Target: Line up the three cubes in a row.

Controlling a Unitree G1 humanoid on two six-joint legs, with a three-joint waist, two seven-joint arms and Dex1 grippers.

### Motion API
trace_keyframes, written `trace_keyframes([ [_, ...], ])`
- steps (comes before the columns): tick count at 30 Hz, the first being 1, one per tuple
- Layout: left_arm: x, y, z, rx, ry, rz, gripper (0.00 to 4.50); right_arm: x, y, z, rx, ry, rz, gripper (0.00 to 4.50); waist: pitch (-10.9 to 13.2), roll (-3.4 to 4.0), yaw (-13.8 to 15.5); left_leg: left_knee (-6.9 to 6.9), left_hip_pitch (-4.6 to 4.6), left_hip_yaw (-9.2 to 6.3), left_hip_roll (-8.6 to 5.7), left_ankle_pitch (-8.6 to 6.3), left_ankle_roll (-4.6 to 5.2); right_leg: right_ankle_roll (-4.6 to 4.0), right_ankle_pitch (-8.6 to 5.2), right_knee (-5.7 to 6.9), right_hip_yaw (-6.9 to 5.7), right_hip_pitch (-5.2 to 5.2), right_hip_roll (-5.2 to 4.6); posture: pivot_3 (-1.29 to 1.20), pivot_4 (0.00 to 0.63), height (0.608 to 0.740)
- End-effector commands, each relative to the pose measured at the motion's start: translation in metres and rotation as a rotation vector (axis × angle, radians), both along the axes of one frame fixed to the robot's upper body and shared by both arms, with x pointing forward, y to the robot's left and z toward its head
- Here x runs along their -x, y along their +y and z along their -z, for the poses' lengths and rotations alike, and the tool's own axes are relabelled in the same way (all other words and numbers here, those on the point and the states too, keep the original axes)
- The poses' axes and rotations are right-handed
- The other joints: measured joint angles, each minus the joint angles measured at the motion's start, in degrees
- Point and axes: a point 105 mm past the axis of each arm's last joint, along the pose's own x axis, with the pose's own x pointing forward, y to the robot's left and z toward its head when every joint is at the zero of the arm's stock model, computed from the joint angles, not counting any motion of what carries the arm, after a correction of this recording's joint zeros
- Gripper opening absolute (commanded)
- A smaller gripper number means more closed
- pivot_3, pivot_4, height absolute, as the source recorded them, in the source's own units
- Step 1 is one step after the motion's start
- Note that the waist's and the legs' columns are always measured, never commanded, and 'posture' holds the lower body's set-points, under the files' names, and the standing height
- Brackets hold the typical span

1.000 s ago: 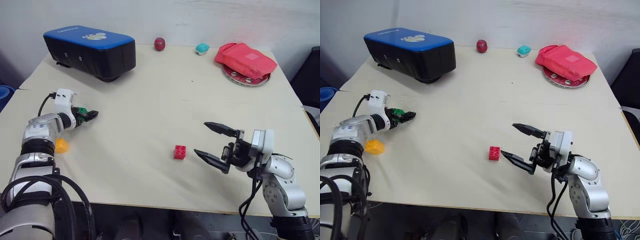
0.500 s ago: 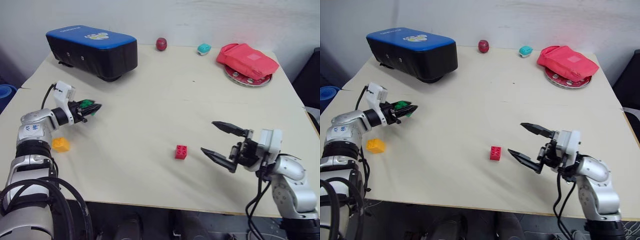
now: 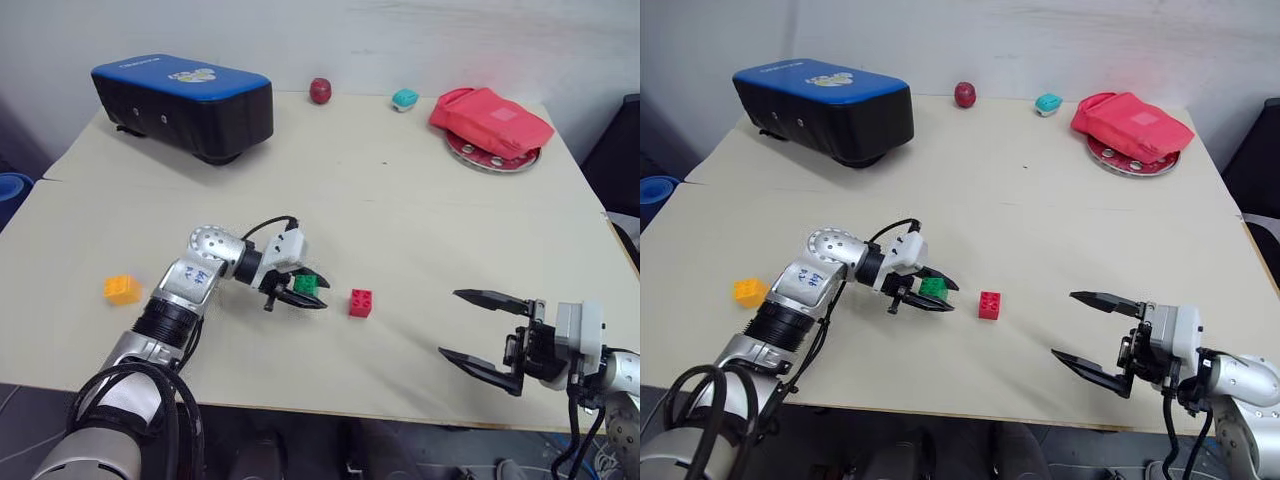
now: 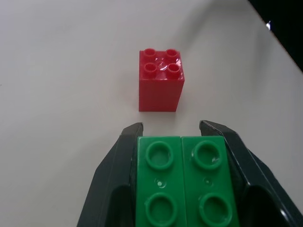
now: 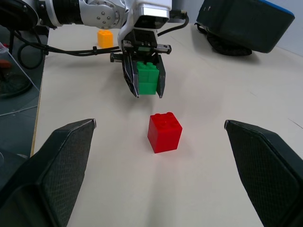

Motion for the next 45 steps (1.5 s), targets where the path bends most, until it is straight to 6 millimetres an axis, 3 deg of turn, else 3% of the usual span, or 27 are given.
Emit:
trace_keyframes([
  [1, 0.000, 0.000, 0.002, -0.017, 0.001, -0.012, 1.54, 0.006, 0.003, -0.010, -0.017, -0.047, 0.010, 4.50, 0.0, 0.00, 0.1, 0.00, 0.00, 0.00, 0.00, 0.01, -0.01, 0.00, 0.00, 0.00, 0.00, 0.00, -0.01, 0.00, 0.150, 0.740],
  [10, 0.000, -0.008, 0.026, -0.069, 0.025, -0.040, 1.54, 0.006, 0.013, -0.015, -0.038, -0.054, 0.025, 4.50, 0.0, 0.00, 0.2, 0.01, 0.00, -0.02, -0.03, 0.01, -0.01, 0.00, 0.00, -0.02, 0.00, 0.01, -0.05, 0.00, 0.150, 0.740],
  [20, -0.005, -0.011, 0.034, -0.127, 0.029, -0.063, 1.54, 0.003, 0.020, -0.019, -0.054, -0.058, 0.028, 4.50, 0.0, 0.02, 1.4, 0.07, 0.06, -0.01, -0.06, 0.00, 0.01, 0.02, 0.01, -0.03, 0.01, 0.11, -0.07, 0.00, 0.150, 0.740],
  [21, -0.004, -0.012, 0.032, -0.112, 0.032, -0.060, 1.54, 0.003, 0.020, -0.019, -0.055, -0.057, 0.029, 4.50, 0.0, 0.02, 1.4, 0.07, 0.07, 0.00, -0.06, 0.00, 0.01, 0.02, 0.01, -0.03, 0.01, 0.11, -0.07, 0.00, 0.150, 0.740],
  [23, -0.005, -0.015, 0.027, -0.082, 0.025, -0.063, 2.27, 0.003, 0.020, -0.019, -0.057, -0.056, 0.029, 4.50, 0.0, 0.02, 1.4, 0.07, 0.08, 0.00, -0.06, 0.00, 0.02, 0.02, 0.01, -0.01, 0.02, 0.12, -0.07, 0.00, 0.150, 0.740],
  [27, -0.007, -0.017, 0.014, -0.032, -0.020, -0.072, 3.32, 0.002, 0.022, -0.018, -0.061, -0.053, 0.026, 4.50, 0.0, 0.02, 1.4, 0.07, 0.06, 0.00, -0.05, 0.00, 0.02, 0.02, 0.01, -0.01, 0.01, 0.10, -0.06, 0.00, 0.150, 0.740],
  [42, 0.008, 0.008, -0.025, 0.135, -0.104, -0.070, 3.32, -0.004, 0.025, -0.014, -0.064, -0.037, 0.008, 4.50, 0.0, 0.02, 1.4, 0.05, 0.03, -0.01, -0.02, 0.00, 0.01, 0.02, 0.01, -0.03, 0.00, 0.06, -0.06, 0.00, 0.150, 0.740],
  [45, 0.006, 0.023, -0.038, 0.186, -0.176, -0.105, 3.32, -0.006, 0.026, -0.014, -0.066, -0.041, -0.004, 4.50, 0.0, 0.02, 1.2, 0.05, 0.04, 0.00, -0.03, 0.00, 0.02, 0.02, 0.01, -0.03, 0.01, 0.06, -0.06, 0.00, 0.150, 0.740],
])
